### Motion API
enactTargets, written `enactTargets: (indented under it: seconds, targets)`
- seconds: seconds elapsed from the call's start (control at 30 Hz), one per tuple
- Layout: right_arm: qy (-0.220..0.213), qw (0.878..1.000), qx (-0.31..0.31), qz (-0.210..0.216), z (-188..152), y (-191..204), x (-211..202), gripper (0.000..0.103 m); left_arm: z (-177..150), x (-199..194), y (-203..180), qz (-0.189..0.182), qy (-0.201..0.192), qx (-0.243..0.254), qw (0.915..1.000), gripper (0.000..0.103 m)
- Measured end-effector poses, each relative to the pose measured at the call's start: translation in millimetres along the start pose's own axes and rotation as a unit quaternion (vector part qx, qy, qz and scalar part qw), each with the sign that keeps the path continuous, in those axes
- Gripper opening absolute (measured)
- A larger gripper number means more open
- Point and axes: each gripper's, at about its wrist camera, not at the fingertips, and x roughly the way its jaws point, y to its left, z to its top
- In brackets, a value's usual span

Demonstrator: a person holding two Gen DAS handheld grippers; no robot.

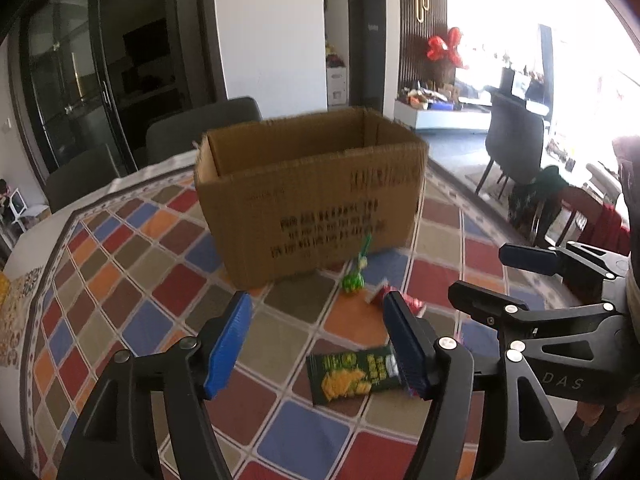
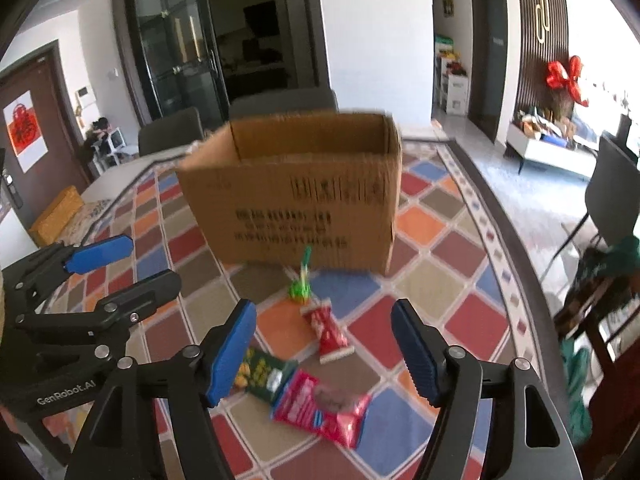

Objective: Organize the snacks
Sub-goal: 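Withdraw both tools toward the pink snack bag and green cracker pack, then grasp the pink-red snack bag with the right tool while the left tool grasps the green cracker pack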

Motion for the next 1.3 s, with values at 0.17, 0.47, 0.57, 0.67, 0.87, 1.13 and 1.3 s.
enactTargets:
  seconds: [0.17,0.47,0.57,0.67,0.87,1.13,1.3]
  targets:
    - [0.036,0.999,0.013,-0.012,-23.4,-1.7,14.0,0.071,-19.8,11.3,-0.4,0.000,0.020,0.001,0.9998,0.071]
    - [0.086,0.996,0.026,-0.025,-52.9,1.2,41.6,0.074,-51.3,36.8,1.5,-0.006,0.057,0.012,0.9983,0.072]
    - [0.106,0.993,0.034,-0.024,-59.9,1.4,51.5,0.074,-58.0,42.8,5.7,-0.010,0.066,0.009,0.9977,0.072]
    - [0.118,0.992,0.036,-0.033,-63.6,3.4,59.4,0.074,-63.2,46.7,8.6,-0.009,0.072,0.008,0.9973,0.072]
    - [0.137,0.989,0.034,-0.037,-72.1,9.4,71.5,0.074,-66.6,51.7,11.3,-0.013,0.075,0.008,0.9971,0.074]
    - [0.137,0.989,0.020,-0.048,-75.2,9.6,75.8,0.079,-68.1,60.6,5.3,-0.029,0.082,0.012,0.9961,0.076]
    - [0.144,0.988,0.026,-0.054,-77.3,2.5,79.9,0.081,-68.4,69.8,-0.2,-0.036,0.092,0.015,0.9950,0.077]
